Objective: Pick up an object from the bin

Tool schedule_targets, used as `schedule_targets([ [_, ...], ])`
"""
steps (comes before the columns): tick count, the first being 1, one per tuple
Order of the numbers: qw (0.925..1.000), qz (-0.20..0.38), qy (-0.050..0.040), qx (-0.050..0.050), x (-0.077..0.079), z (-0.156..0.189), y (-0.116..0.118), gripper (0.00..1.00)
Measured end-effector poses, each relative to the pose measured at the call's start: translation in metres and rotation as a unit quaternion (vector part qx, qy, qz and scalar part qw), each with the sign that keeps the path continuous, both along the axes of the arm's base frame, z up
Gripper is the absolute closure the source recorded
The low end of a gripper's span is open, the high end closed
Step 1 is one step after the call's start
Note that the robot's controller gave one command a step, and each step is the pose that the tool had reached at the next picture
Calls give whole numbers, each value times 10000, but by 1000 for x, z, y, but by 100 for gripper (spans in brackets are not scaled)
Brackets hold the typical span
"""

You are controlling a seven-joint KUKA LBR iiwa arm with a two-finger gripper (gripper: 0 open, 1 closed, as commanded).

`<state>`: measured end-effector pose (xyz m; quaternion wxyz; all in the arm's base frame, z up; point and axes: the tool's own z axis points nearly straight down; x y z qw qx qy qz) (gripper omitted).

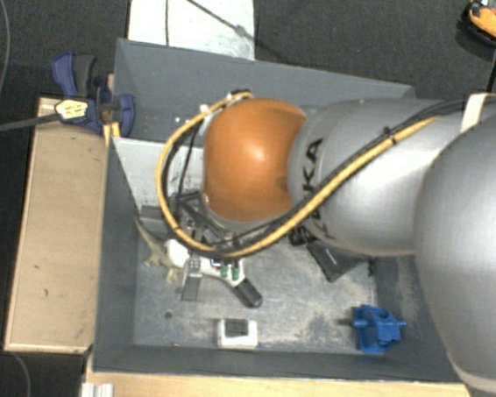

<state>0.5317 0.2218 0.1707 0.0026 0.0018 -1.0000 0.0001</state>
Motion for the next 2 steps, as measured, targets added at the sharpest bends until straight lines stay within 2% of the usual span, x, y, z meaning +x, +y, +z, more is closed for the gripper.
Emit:
schedule_targets([
  [1,10000,-33,-38,8,2,5,-1,0],
  [2,9999,-92,-47,17,29,-60,-44,0],
])
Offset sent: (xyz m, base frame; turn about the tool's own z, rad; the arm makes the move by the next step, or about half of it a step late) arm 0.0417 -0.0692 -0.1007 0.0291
